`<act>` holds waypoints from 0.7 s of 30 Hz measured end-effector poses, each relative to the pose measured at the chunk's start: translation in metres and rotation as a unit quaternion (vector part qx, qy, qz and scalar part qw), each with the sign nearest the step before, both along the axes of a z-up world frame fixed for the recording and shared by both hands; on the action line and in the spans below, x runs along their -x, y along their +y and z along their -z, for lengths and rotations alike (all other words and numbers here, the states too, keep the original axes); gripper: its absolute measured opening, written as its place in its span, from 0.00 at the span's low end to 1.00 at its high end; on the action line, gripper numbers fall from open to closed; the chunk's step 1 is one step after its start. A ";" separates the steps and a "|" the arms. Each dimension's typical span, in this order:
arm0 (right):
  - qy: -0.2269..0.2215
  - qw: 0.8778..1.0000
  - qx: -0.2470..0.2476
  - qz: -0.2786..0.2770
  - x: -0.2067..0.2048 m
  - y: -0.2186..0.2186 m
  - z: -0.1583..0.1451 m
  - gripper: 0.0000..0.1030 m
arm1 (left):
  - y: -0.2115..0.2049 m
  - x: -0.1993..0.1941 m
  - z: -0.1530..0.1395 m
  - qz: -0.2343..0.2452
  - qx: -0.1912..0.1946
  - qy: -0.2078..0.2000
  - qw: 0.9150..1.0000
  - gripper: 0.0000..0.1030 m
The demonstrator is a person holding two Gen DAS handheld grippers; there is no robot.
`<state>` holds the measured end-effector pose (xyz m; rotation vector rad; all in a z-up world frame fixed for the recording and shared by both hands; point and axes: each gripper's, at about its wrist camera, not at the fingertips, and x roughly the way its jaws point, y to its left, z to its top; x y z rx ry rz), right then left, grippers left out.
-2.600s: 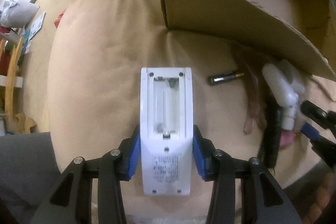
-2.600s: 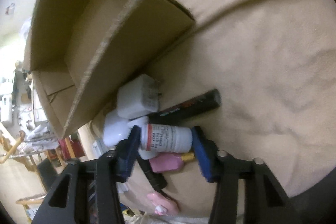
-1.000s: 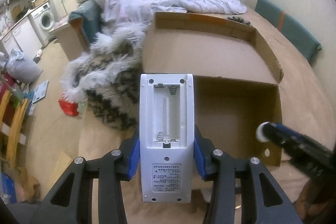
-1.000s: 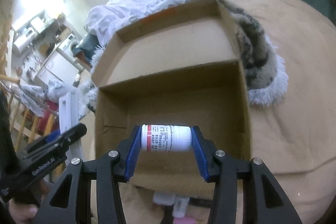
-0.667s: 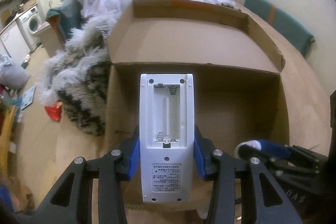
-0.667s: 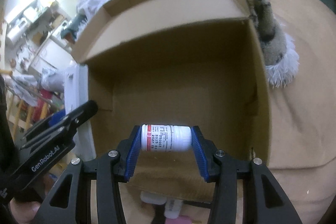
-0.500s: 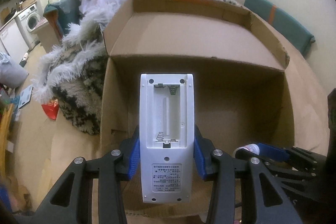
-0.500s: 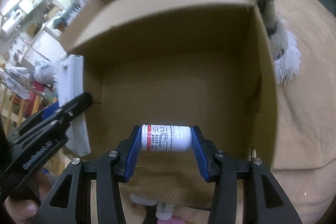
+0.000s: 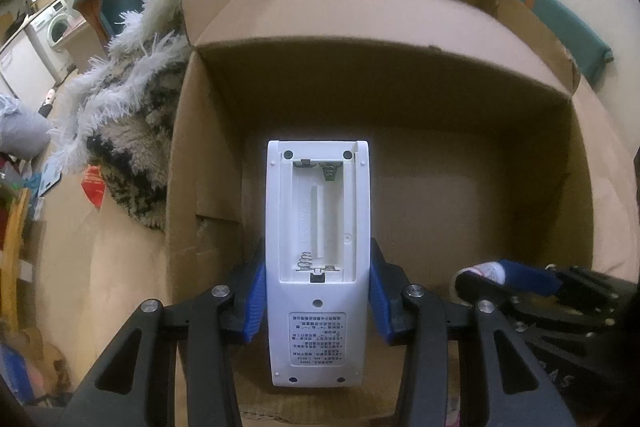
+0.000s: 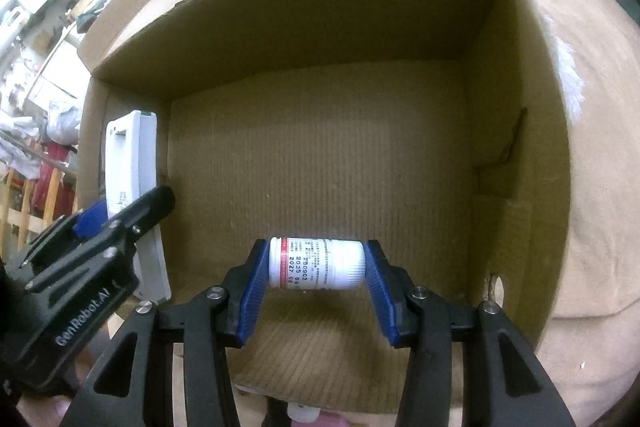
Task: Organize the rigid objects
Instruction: 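Open the left tool releasing the charger in the box while the right tool releases the bottle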
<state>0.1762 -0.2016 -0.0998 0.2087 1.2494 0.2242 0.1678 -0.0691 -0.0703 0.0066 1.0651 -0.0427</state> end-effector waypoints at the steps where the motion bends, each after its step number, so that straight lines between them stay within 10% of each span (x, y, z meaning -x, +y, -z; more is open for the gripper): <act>1: 0.001 1.000 -0.001 0.001 0.000 0.000 0.000 0.49 | 0.000 0.000 0.002 0.000 -0.001 0.003 1.000 0.39; 15: -0.010 1.000 -0.005 0.018 -0.008 -0.004 -0.006 0.50 | -0.009 0.007 0.002 0.010 -0.030 -0.004 0.999 0.42; 21: -0.031 0.998 -0.032 0.035 -0.008 -0.012 -0.011 0.74 | -0.011 0.006 -0.006 0.011 -0.046 0.001 0.999 0.60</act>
